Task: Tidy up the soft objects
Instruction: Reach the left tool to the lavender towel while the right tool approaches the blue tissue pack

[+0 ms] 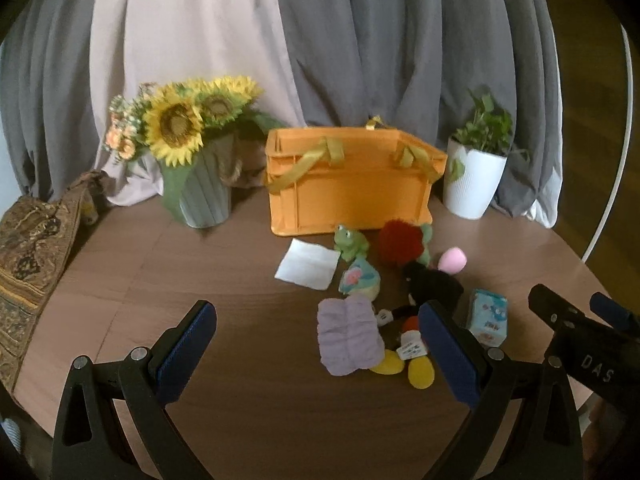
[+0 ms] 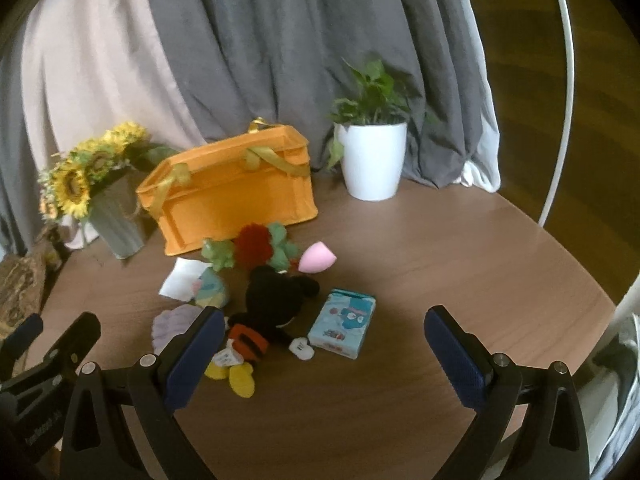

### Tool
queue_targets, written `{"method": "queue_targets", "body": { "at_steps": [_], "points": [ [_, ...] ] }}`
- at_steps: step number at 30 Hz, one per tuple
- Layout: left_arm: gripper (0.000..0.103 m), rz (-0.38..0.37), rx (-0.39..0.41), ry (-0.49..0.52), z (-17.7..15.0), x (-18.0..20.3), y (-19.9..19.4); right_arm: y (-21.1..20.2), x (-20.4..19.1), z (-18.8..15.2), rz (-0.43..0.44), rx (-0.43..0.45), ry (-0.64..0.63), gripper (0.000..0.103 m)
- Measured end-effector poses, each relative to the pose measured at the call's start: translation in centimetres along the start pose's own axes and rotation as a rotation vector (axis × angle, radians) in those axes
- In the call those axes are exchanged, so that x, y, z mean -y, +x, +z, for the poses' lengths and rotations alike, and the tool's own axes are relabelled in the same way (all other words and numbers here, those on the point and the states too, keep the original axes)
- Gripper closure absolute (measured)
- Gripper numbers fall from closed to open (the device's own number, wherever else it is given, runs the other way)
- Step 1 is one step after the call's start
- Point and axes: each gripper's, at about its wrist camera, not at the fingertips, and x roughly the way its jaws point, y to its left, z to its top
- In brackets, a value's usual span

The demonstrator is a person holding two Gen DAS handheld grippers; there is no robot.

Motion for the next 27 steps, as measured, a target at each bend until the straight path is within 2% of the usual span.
{"method": "queue_targets", "body": {
  "at_steps": [5, 9, 15, 19, 23, 27],
  "points": [
    [0.001, -0.01, -0.072, -0.018, -0.9, 0.6, 2.5, 2.6, 0.5, -0.5, -0.024, -0.055, 0.01, 0.002],
    [0.004, 0.022, -0.079, -0.03, -1.4, 1.2, 3.5, 4.9, 1.0, -0.8, -0.013, -0.087, -0.006, 0.002],
    [0.006, 0.023, -0.105, -0.055, -1.9, 2.0, 5.3, 8.3, 1.6, -1.1, 0.02, -0.173, 0.001, 0.002],
    [0.008, 0.031, -0.13, -0.081, -2.2, 2.1, 6.6, 10.1, 1.8, -1.4, 0.021, -0.222, 0.002, 0.006],
    [0.016, 0.002, -0.174, -0.132, -2.6, 1.6, 8.1, 11.3, 1.8, -1.6, 0.02, -0.248, 0.004, 0.007],
    [0.021, 0.002, -0.182, -0.12, -2.7, 1.7, 9.0, 12.3, 1.7, -1.5, 0.014, -0.261, -0.001, 0.01]
  ]
}}
